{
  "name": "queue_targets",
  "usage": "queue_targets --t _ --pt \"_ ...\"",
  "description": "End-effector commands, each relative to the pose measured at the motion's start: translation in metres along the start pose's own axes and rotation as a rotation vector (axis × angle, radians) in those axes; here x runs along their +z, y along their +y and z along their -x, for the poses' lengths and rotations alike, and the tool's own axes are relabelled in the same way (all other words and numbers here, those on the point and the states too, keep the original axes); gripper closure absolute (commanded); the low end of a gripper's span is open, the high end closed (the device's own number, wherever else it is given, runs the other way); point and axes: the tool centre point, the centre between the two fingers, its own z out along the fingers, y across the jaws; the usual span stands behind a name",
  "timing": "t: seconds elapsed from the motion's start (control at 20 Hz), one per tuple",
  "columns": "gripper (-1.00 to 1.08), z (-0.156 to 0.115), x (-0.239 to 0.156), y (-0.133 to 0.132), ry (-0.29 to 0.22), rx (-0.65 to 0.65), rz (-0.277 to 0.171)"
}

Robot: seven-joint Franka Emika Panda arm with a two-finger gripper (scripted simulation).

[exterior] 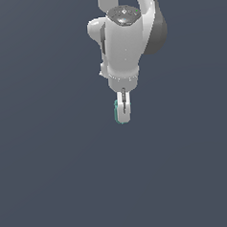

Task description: Pick up the object and move it to a goal position.

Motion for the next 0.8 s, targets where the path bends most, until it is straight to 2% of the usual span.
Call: queue_targets --t 0.0,0.45,0.75 --pt "1.08 -0.004 -0.03 0.001 0.001 0.0 0.0" --pt "1.08 -0.016 -0.127 0.003 0.001 0.0 0.0" --pt "1.08 -0.021 -0.173 0.002 0.001 -0.001 0.0"
